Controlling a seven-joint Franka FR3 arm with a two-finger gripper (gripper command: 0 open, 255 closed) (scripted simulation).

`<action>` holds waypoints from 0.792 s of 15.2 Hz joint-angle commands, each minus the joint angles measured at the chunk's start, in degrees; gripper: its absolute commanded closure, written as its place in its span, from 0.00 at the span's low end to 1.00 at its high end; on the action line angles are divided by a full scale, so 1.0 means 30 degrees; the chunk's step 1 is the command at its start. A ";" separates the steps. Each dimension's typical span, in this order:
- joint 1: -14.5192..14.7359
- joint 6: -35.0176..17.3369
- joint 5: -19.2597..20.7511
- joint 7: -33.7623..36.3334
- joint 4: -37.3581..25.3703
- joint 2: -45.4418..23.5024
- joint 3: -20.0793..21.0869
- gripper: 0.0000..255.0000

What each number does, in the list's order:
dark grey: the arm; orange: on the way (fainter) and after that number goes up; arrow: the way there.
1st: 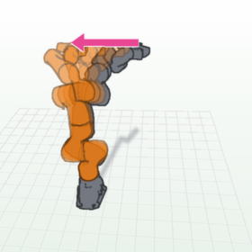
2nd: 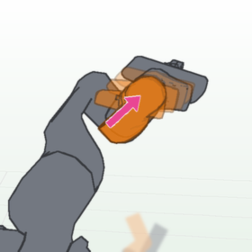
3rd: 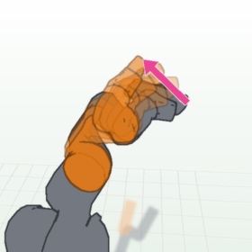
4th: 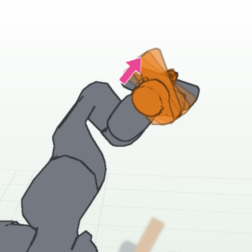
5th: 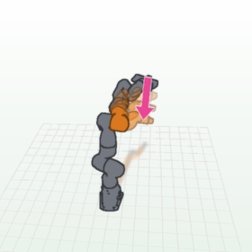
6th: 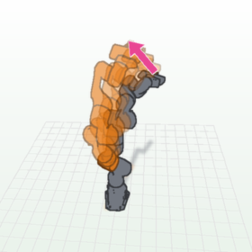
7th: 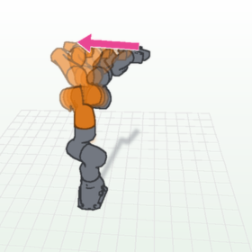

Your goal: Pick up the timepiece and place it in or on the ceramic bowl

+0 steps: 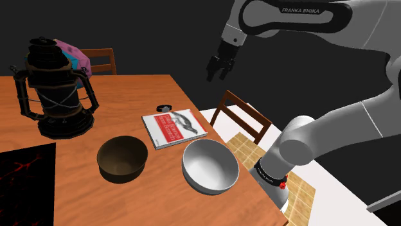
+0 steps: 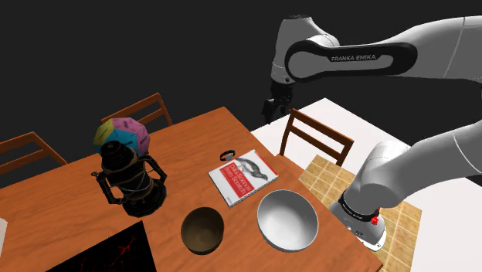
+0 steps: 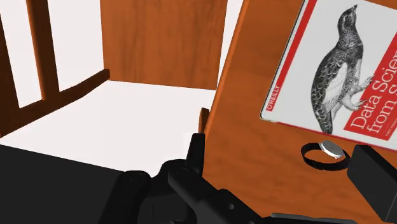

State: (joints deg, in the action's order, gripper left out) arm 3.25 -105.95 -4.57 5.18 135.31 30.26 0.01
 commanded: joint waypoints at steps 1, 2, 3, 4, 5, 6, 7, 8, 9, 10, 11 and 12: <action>0.0277 -0.0847 -0.0496 0.0178 -0.0166 -0.1201 0.0194 0.00; 0.0411 -0.1205 -0.0731 0.0243 -0.0368 -0.1855 0.0282 0.00; 0.0542 -0.1550 -0.0964 0.0302 -0.0592 -0.2515 0.0369 0.00; 0.0672 -0.1880 -0.1196 0.0354 -0.0839 -0.3180 0.0457 0.00; 0.0800 -0.2195 -0.1426 0.0400 -0.1107 -0.3851 0.0542 0.00; 0.0926 -0.2494 -0.1654 0.0440 -0.1397 -0.4525 0.0628 0.00; 0.1048 -0.2776 -0.1880 0.0475 -0.1709 -0.5204 0.0716 0.00; 0.1166 -0.3042 -0.2104 0.0506 -0.2043 -0.5885 0.0804 0.00; 0.1280 -0.3291 -0.2325 0.0533 -0.2398 -0.6568 0.0894 0.00; 0.1391 -0.3522 -0.2541 0.0558 -0.2774 -0.7254 0.0984 0.00; 0.1501 -0.3736 -0.2753 0.0581 -0.3172 -0.7941 0.1073 0.00; 0.1607 -0.3932 -0.2960 0.0603 -0.3591 -0.8630 0.1164 0.00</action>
State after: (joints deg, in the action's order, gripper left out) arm 7.78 -116.98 -12.79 7.03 125.65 6.47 3.28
